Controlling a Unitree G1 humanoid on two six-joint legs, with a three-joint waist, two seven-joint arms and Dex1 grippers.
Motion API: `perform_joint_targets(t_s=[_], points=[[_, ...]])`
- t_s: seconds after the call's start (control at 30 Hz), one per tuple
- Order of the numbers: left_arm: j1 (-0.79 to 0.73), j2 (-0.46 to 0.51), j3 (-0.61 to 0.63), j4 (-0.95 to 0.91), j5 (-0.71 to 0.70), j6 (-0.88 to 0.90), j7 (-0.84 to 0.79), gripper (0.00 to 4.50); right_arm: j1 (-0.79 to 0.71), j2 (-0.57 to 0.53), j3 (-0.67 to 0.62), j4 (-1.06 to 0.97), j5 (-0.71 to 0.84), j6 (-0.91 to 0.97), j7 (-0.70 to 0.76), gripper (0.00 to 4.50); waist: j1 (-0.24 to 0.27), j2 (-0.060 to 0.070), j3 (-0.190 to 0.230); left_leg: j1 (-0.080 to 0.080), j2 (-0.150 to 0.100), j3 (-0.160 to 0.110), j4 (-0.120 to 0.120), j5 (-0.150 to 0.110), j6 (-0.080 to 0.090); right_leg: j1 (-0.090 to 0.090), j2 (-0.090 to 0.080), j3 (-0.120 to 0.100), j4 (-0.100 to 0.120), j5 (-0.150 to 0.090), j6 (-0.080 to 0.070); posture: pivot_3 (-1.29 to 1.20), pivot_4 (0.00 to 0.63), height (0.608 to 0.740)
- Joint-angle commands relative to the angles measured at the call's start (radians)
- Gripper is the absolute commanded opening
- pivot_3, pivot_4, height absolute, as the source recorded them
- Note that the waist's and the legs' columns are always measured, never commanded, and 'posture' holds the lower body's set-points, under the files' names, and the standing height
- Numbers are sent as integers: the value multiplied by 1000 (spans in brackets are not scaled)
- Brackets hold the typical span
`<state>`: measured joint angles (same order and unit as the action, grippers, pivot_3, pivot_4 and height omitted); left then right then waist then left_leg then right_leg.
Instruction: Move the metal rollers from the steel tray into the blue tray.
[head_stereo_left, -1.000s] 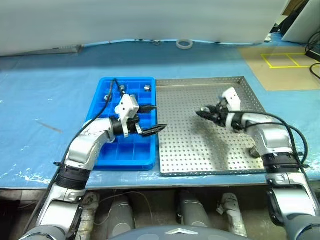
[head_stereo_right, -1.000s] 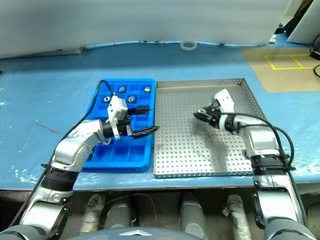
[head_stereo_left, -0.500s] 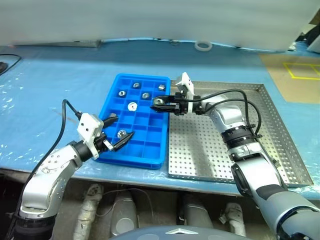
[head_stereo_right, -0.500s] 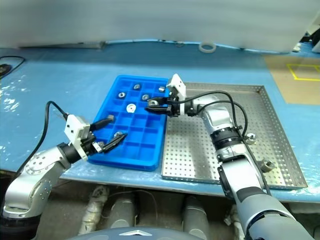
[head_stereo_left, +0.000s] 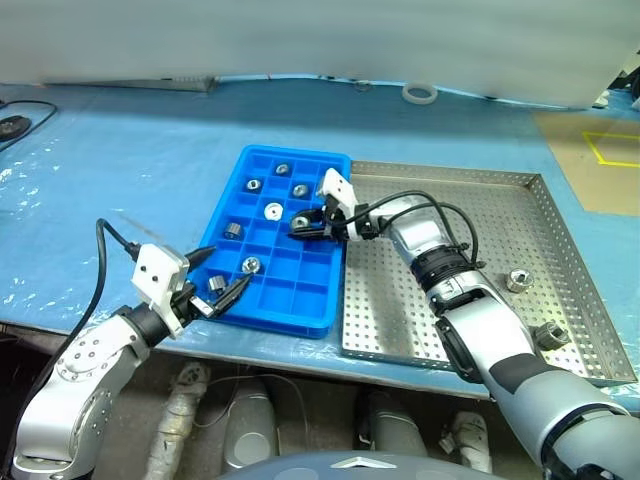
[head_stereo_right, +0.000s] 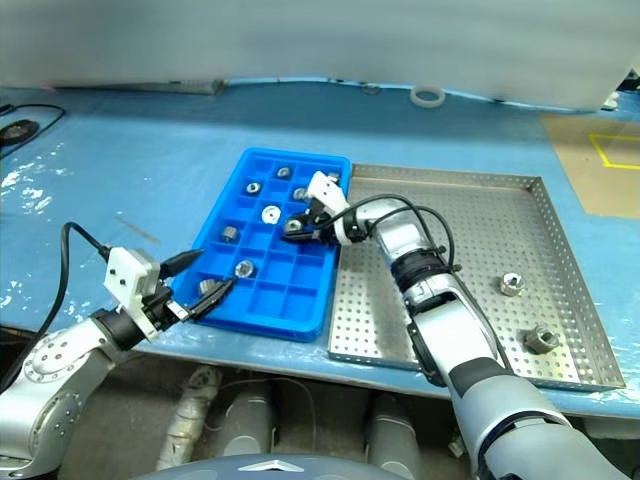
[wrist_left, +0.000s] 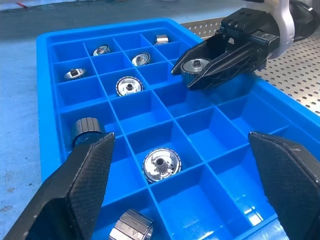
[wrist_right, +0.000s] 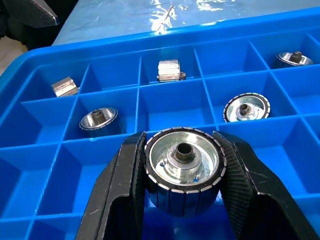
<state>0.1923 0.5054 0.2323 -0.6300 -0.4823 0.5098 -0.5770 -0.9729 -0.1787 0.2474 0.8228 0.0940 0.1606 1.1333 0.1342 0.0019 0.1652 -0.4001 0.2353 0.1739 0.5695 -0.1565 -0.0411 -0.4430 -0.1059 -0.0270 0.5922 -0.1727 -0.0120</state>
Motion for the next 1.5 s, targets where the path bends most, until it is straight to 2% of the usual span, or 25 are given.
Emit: perform_joint_targets(t_s=[0.03,0.2,0.4,0.5,0.67,0.9,0.97,1.17,1.3,1.5], points=[[-16,12,3,-21,-9,-13,2,4500,-11,12,-12,-15,-4,-9,-2,1653,0,0,0,0,0,0,0,0,0,0,0,0,0,0,0,301,150,740],[-51,10,-31,11,-2,-15,-7,4500,12,22,-8,-35,-27,-2,-38,1653,-3,0,0,0,1,0,0,0,-1,0,1,0,0,0,0,259,150,740],[-141,2,-92,78,-16,-22,-46,4500,24,-12,-42,-54,-41,-1,-110,3660,-4,0,0,1,1,0,0,1,-1,0,2,1,1,0,0,156,150,740],[-194,0,-131,128,-10,-32,-76,4500,36,-44,-73,-90,-27,22,-142,3660,-6,0,0,1,0,0,1,1,-2,0,1,2,3,0,0,83,150,740],[-364,-13,-209,294,3,-70,-167,4500,127,-161,-143,-237,-11,96,-199,3660,-18,0,0,4,-1,1,2,3,-5,-1,1,4,10,0,0,-61,150,740],[-557,-63,-308,513,30,-131,-295,4500,302,-298,-270,-504,37,259,-302,3660,-96,0,0,8,-1,2,3,4,-6,-1,6,9,13,0,0,-296,150,740],[-609,-82,-339,580,41,-152,-345,4500,355,-333,-335,-562,29,311,-388,3660,-120,0,0,9,1,2,3,4,-7,-1,10,12,13,0,0,-359,150,740],[-690,-124,-380,695,62,-194,-430,4500,468,-374,-432,-705,36,426,-527,3660,-176,0,0,13,2,5,2,4,-7,-2,15,18,12,0,0,-452,150,740],[-715,-143,-388,733,75,-211,-454,4500,531,-389,-438,-768,45,495,-554,3660,-203,0,0,13,3,6,3,4,-7,-3,16,19,12,-4,6,-486,150,740],[-722,-157,-388,750,87,-219,-468,4500,599,-420,-410,-796,33,566,-556,3660,-225,0,0,12,2,6,4,3,-7,-3,16,20,12,-5,7,-493,150,740]])
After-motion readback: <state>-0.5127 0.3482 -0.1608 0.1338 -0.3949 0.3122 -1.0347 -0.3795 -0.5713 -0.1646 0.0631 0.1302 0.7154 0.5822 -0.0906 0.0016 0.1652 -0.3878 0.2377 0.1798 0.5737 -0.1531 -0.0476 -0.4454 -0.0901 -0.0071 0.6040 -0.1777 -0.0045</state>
